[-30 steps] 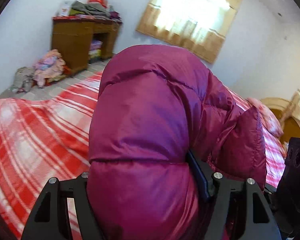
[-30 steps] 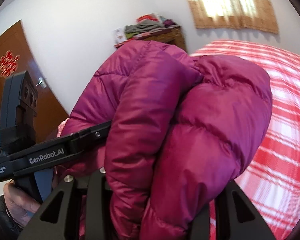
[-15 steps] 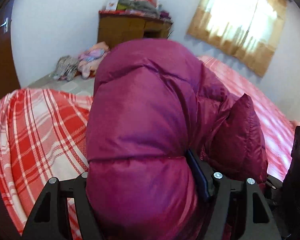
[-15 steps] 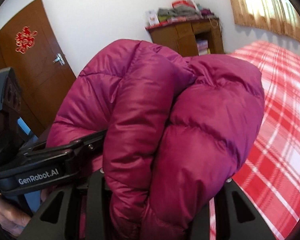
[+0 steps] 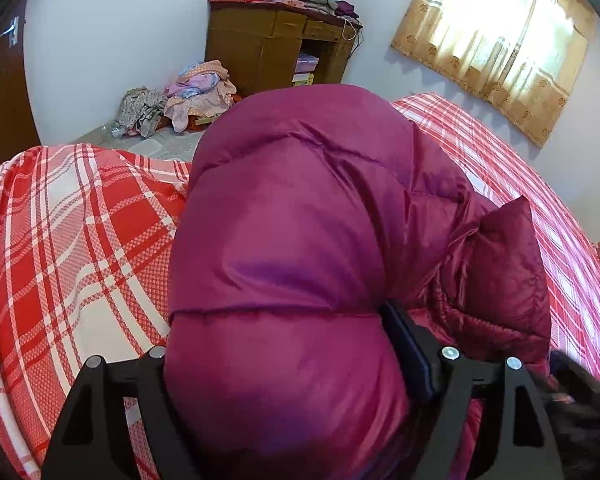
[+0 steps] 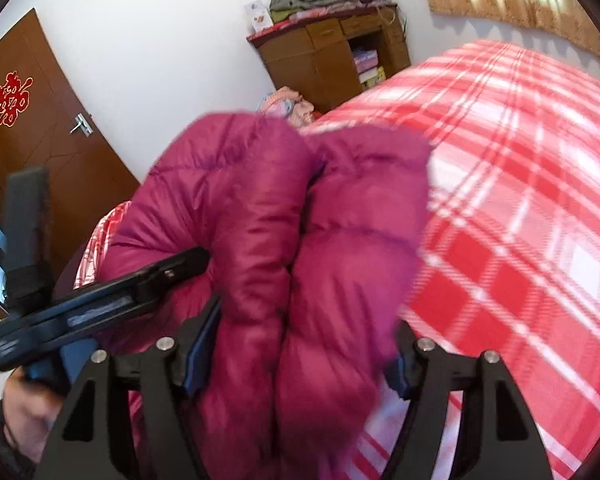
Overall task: Fold large clothes
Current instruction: 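Squeeze the magenta bundle between both grippers and lift it off the bedspread, then lower the bundle onto the bedspread and open both grippers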
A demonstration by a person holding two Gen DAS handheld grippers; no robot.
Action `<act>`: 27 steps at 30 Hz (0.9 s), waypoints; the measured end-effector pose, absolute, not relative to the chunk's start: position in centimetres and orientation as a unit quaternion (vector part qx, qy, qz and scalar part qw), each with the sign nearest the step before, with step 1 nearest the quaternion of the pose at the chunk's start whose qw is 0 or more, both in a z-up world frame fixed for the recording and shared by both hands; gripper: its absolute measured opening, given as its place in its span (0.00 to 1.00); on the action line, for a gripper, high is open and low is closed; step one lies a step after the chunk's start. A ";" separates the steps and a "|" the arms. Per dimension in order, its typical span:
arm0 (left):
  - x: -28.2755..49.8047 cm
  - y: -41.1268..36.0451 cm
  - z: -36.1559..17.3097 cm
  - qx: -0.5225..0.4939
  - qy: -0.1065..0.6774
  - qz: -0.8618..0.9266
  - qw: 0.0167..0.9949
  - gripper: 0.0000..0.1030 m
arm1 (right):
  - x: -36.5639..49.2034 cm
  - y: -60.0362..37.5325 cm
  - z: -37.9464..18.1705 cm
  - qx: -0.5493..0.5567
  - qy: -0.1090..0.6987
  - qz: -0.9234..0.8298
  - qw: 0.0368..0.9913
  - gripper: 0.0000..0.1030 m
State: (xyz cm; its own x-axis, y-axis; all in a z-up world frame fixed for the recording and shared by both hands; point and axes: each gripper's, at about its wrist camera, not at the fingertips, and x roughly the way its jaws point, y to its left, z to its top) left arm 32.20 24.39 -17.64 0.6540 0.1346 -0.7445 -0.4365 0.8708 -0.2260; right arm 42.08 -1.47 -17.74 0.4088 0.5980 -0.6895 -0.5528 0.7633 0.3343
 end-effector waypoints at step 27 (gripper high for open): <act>36.2 24.8 -15.7 -0.063 0.391 0.195 0.897 0.79 | 43.3 3.3 -19.0 0.006 0.411 0.205 0.888 0.28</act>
State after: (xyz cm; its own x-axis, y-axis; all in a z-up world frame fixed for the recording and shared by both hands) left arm 36.24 24.76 -15.68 0.6184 0.3007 -0.7261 -0.3999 0.9158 0.0386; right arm 43.35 3.28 -19.00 0.5785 0.3697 -0.7271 -0.3591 0.9158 0.1800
